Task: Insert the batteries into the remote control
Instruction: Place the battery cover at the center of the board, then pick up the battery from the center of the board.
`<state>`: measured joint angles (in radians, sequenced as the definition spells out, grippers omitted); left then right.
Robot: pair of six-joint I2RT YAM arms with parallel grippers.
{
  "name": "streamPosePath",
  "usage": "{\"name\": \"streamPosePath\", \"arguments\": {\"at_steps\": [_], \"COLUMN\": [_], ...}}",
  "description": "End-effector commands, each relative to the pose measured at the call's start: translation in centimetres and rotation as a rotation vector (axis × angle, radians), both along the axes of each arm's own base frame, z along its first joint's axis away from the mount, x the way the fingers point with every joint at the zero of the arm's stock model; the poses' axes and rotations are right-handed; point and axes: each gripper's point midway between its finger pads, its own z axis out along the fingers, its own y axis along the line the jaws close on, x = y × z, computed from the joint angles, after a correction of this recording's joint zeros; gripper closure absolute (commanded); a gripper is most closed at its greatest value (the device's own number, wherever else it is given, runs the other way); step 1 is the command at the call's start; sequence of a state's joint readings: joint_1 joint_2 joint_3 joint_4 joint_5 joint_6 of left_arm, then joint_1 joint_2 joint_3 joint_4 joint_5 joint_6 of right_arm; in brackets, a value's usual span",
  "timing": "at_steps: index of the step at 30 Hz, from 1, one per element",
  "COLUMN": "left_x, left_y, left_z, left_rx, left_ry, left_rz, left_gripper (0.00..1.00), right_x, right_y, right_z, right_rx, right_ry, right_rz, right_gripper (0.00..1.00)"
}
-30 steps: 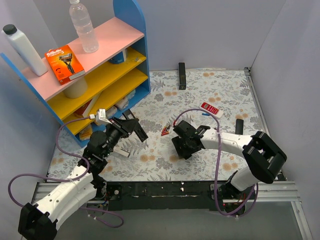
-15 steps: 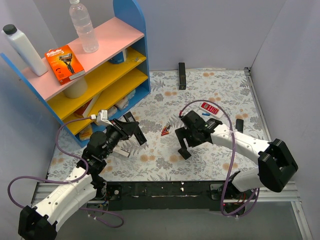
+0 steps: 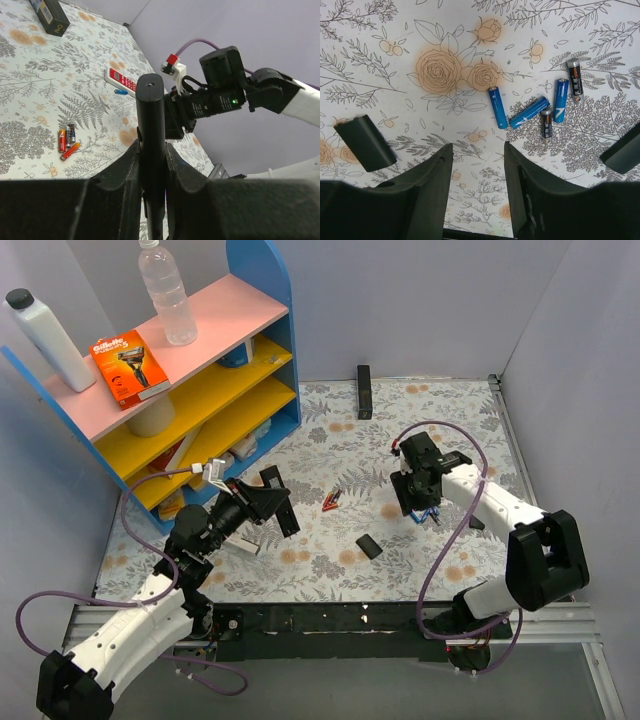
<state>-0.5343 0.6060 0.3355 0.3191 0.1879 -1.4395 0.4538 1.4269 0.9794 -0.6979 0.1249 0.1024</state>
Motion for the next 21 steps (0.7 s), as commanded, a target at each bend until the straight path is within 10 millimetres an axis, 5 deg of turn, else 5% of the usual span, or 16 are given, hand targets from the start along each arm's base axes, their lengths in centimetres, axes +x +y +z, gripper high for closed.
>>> {"name": "streamPosePath", "arguments": {"at_steps": [1,8,21], "left_x": [-0.7,-0.8,-0.8], "left_y": [-1.1,-1.3,-1.6], "left_z": [0.5,0.7,0.6], "left_rx": [-0.009,-0.008,-0.007], "left_ry": [-0.034,-0.038,-0.029], "left_rz": [-0.08,-0.093,-0.106], "left_gripper": [1.0,1.0,1.0], "right_x": [1.6,2.4,4.0], "right_y": [-0.2,-1.1,-0.5], "right_z": [0.5,-1.6,-3.4], "right_rx": [-0.005,-0.021,-0.002], "right_ry": [0.002,0.055,0.103], "right_rz": [0.047,0.061,0.083], "right_gripper": [0.5,0.65,0.66]}}
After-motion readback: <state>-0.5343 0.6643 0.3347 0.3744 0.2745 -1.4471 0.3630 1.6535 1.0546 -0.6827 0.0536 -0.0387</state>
